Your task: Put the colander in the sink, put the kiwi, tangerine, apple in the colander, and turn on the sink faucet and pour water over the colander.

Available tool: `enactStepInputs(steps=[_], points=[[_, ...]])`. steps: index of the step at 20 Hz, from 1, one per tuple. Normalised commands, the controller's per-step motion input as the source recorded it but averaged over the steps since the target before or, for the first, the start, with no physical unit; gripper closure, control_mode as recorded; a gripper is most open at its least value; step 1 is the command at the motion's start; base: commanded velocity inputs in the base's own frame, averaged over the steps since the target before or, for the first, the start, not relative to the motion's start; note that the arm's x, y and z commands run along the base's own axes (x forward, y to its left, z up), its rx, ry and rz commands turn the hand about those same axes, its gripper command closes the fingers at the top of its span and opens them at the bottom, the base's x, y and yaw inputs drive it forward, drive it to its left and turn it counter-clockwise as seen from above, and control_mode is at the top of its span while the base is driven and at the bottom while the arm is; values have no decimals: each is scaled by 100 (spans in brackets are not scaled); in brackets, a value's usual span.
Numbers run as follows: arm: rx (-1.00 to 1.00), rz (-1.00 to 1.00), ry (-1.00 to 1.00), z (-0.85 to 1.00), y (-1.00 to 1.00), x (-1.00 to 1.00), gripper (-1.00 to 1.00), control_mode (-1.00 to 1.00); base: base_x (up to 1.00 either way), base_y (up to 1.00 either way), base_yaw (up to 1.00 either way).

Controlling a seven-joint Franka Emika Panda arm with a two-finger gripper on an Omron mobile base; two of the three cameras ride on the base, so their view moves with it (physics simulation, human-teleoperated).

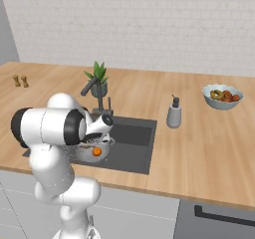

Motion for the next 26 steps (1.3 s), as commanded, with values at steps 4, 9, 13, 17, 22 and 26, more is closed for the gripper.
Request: enactStepInputs(steps=[4,9,13,17,22,26], points=[[0,0,0,-49,0,29,100,-100,0,0,0],[0,0,0,-48,0,28,100,-100,0,0,0],[0,0,0,-36,0,18,100,-100,0,0,0],[0,0,0,-27,0,13,100,-100,0,0,0],[0,0,0,-12,2,7,-100,-100,0,0,0],[0,-2,-8,14,0,-13,-100,-100,0,0,0]])
